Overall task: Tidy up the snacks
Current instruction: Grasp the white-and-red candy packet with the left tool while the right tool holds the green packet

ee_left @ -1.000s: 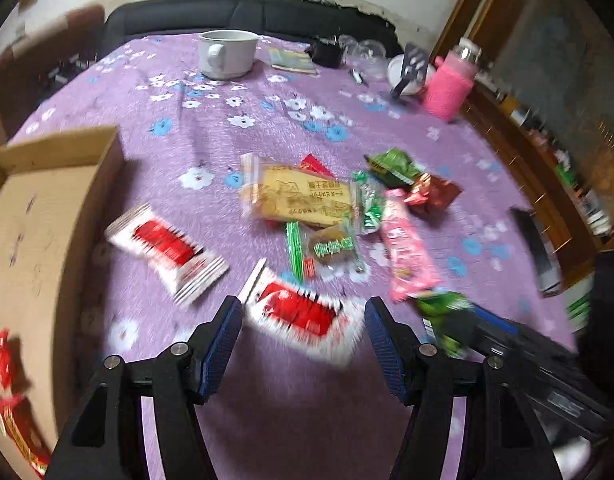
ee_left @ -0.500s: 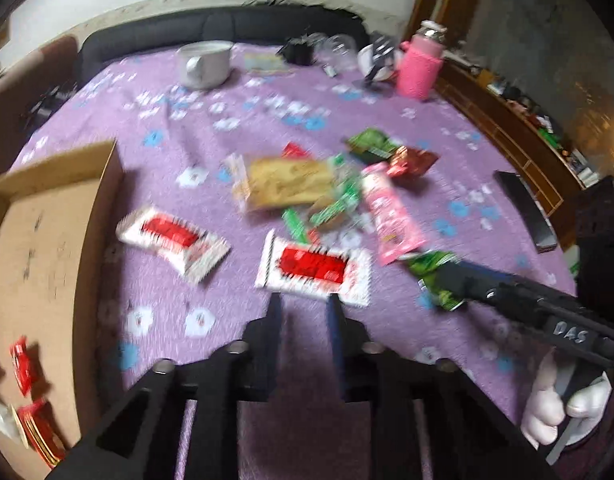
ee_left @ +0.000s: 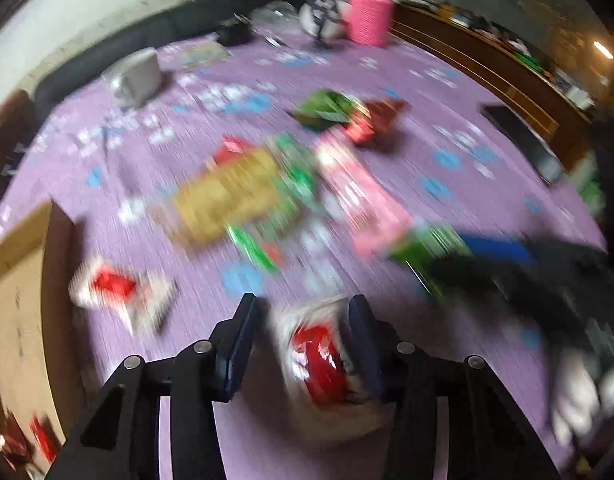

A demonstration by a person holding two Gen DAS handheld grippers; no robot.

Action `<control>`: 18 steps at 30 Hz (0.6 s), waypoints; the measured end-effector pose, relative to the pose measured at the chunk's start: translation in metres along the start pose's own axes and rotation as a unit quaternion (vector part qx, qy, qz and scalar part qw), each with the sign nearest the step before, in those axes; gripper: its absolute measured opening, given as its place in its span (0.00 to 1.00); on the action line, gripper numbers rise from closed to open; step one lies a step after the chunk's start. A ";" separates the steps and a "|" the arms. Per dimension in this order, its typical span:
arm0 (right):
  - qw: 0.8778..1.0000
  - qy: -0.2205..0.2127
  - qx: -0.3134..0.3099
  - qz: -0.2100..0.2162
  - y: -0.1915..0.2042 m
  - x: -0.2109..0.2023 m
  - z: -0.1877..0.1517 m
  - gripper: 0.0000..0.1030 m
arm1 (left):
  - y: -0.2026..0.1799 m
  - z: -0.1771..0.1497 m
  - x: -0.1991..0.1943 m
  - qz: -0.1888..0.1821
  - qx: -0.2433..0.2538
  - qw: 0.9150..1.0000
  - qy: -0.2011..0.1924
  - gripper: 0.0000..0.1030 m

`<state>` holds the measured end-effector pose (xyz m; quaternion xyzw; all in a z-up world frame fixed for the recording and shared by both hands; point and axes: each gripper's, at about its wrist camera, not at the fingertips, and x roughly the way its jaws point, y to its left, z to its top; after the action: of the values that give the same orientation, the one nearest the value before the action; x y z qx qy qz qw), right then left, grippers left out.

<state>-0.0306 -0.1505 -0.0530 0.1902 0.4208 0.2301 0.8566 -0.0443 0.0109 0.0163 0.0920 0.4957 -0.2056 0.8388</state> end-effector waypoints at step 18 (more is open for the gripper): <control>1.000 0.001 -0.012 -0.009 0.001 0.003 -0.001 0.32 | -0.020 -0.028 -0.011 0.037 0.015 0.998 -0.043 0.29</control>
<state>-0.0303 -0.1478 -0.0546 0.1765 0.4205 0.2278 0.8603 -0.0801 0.0057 0.0129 0.1145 0.4520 -0.1855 0.8650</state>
